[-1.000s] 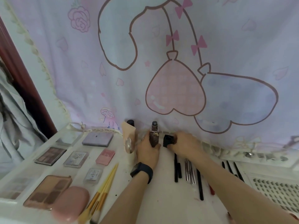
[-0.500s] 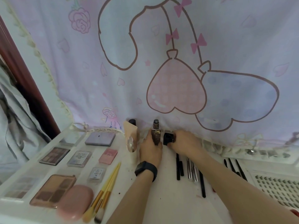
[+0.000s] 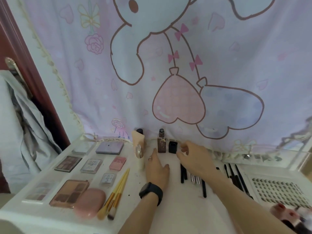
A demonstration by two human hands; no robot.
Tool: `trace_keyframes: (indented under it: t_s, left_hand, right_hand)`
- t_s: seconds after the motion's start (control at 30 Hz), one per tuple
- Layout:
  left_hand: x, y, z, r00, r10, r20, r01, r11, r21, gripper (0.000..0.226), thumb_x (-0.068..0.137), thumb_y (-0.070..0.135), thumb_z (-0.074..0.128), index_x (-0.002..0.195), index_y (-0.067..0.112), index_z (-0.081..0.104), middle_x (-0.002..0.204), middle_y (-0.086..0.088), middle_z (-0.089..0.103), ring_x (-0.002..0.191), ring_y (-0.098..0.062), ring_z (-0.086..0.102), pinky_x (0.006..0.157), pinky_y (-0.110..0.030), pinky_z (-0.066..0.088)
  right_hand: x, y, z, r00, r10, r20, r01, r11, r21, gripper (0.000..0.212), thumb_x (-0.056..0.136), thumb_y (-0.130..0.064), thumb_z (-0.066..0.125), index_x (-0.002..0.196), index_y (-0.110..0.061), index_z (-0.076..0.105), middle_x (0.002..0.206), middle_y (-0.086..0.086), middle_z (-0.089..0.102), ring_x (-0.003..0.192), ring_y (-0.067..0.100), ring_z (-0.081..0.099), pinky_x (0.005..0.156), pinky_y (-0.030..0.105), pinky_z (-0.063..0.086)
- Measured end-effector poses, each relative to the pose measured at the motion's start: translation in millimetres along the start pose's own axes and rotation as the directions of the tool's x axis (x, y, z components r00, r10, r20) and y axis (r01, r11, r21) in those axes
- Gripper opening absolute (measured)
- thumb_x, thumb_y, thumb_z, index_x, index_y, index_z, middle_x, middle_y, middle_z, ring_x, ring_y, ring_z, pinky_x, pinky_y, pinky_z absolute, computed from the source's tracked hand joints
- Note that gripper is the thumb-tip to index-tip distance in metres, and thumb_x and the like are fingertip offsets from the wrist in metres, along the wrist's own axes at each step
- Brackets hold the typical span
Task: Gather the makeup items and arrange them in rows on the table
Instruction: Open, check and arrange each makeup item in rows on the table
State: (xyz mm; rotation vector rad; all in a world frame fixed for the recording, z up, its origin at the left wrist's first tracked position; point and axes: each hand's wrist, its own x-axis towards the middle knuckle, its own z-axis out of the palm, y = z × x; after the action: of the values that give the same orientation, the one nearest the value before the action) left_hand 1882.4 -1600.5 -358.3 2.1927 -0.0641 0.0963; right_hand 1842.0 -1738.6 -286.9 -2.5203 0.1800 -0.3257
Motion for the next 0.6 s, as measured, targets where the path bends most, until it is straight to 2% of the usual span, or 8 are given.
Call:
trace_keyframes:
  t_s: [0.07,0.13,0.23,0.3,0.37,0.43,0.5,0.6]
  left_hand:
    - [-22.7,-5.6,-6.3,0.999,0.041,-0.024,-0.042,0.999,-0.028,0.066,0.09,0.016,0.065,0.149,0.019,0.035,0.148,-0.002,0.044,0.132,-0.017,0.044,0.101,-0.02,0.034]
    - [-41.4,-11.6,-16.0,0.993,0.077,-0.088,-0.082,0.996,-0.046,0.052,0.088,0.013,0.067,0.136,0.023,0.048,0.134,0.002,0.052,0.119,-0.014,0.053,0.093,-0.019,0.039]
    - [-57.9,-16.5,-36.5,0.971,0.129,-0.2,-0.14,0.989,-0.043,0.039,0.085,0.01,0.069,0.12,0.021,0.054,0.116,0.005,0.052,0.1,-0.014,0.058,0.084,-0.027,0.049]
    - [-61.2,-16.9,-50.4,0.955,0.149,-0.255,-0.16,0.987,-0.022,0.039,0.084,0.009,0.07,0.119,0.017,0.053,0.118,-0.001,0.051,0.097,-0.017,0.058,0.082,-0.031,0.05]
    - [-58.4,-15.3,-60.7,0.945,0.109,-0.309,-0.12,0.993,-0.015,0.047,0.083,0.009,0.07,0.124,0.012,0.049,0.124,-0.009,0.049,0.102,-0.025,0.056,0.083,-0.034,0.048]
    - [-51.4,-11.7,-67.0,0.946,0.043,-0.322,-0.055,0.998,-0.026,0.061,0.081,0.01,0.072,0.134,0.008,0.043,0.132,-0.016,0.044,0.114,-0.03,0.049,0.09,-0.034,0.044]
    - [-42.1,-7.4,-70.5,0.957,0.013,-0.289,-0.021,0.999,-0.026,0.074,0.081,0.013,0.073,0.143,0.005,0.035,0.141,-0.018,0.038,0.127,-0.031,0.039,0.098,-0.031,0.036]
    - [-27.7,-1.8,-73.1,0.969,-0.037,-0.244,0.035,0.999,-0.013,0.085,0.083,0.019,0.074,0.15,0.004,0.024,0.149,-0.021,0.031,0.138,-0.032,0.03,0.109,-0.034,0.031]
  right_hand:
    - [-33.4,-4.1,-5.5,0.999,-0.014,-0.039,0.016,0.998,0.065,0.027,0.098,-0.032,0.059,0.123,-0.023,0.063,0.11,-0.013,0.063,0.102,0.005,0.057,0.084,0.021,0.04]
    - [-72.0,-4.6,-9.2,0.997,-0.011,-0.075,0.019,0.994,0.104,0.027,0.1,-0.03,0.056,0.126,-0.027,0.064,0.117,-0.016,0.064,0.105,0.0,0.052,0.088,0.017,0.036]
    - [-131.8,1.1,-5.1,0.995,-0.021,-0.093,0.028,0.996,0.083,0.032,0.102,-0.03,0.052,0.133,-0.033,0.058,0.134,-0.019,0.057,0.118,-0.003,0.048,0.096,0.011,0.03]
    - [-166.6,4.0,2.2,0.994,-0.013,-0.105,0.015,1.0,0.019,0.037,0.103,-0.031,0.051,0.14,-0.034,0.052,0.144,-0.02,0.05,0.132,0.0,0.044,0.101,0.001,0.016]
    - [-192.8,7.7,10.6,0.993,-0.01,-0.115,0.009,1.0,-0.006,0.044,0.102,-0.032,0.053,0.145,-0.027,0.048,0.15,-0.014,0.046,0.138,0.004,0.04,0.098,-0.008,-0.002]
    - [-211.7,12.7,17.4,0.996,0.008,-0.093,-0.01,1.0,-0.016,0.055,0.102,-0.042,0.047,0.153,-0.024,0.036,0.158,-0.012,0.035,0.145,0.003,0.027,0.107,0.0,-0.004]
    - [-225.2,21.7,25.4,0.998,0.025,-0.061,-0.029,0.998,-0.061,0.067,0.101,-0.056,0.035,0.158,-0.022,0.026,0.164,-0.011,0.024,0.15,0.003,0.014,0.115,0.013,0.004]
    - [-237.3,31.4,33.9,0.999,0.035,-0.019,-0.038,0.981,-0.188,0.085,0.095,-0.068,0.012,0.16,-0.015,0.023,0.167,-0.003,0.021,0.154,0.01,0.012,0.122,0.025,0.003]
